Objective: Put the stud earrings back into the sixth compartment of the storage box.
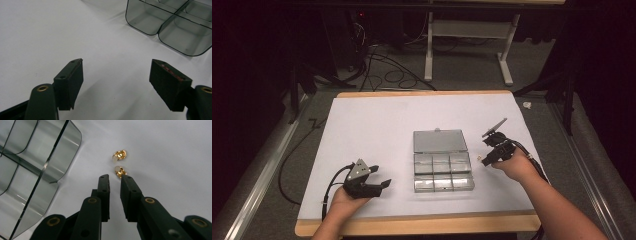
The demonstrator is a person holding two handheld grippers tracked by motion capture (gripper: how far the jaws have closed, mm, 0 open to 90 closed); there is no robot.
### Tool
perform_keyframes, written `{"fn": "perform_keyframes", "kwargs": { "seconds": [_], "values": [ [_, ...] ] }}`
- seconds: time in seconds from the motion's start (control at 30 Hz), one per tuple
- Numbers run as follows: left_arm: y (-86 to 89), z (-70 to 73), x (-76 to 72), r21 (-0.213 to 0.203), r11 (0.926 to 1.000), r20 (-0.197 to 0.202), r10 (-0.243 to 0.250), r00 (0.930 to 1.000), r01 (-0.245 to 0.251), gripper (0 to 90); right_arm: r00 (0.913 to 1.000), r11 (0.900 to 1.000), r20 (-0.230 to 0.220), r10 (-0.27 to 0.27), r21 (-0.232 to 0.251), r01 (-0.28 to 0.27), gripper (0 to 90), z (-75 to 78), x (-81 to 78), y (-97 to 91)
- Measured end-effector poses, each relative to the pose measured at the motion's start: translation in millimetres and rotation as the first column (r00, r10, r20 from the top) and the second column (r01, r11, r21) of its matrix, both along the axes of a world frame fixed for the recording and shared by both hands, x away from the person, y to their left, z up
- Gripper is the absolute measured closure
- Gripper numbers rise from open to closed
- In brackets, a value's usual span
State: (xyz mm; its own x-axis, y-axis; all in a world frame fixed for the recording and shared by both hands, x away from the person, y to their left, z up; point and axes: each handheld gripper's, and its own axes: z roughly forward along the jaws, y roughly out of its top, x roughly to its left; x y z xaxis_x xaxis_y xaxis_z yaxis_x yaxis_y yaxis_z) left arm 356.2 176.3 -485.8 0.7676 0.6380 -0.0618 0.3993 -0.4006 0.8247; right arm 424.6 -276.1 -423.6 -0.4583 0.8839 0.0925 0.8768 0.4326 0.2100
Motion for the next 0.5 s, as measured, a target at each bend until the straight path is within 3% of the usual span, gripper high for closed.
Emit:
{"fn": "perform_keyframes", "kwargs": {
  "seconds": [0.5],
  "values": [
    [0.1, 0.3, -0.3, 0.005, 0.9999, 0.001, -0.009, 1.0, 0.009, 27.7, 0.9995, 0.9993, -0.022, -0.02, -0.032, 0.02, 80.0, -3.9, 14.0, 4.6]
  ]
}}
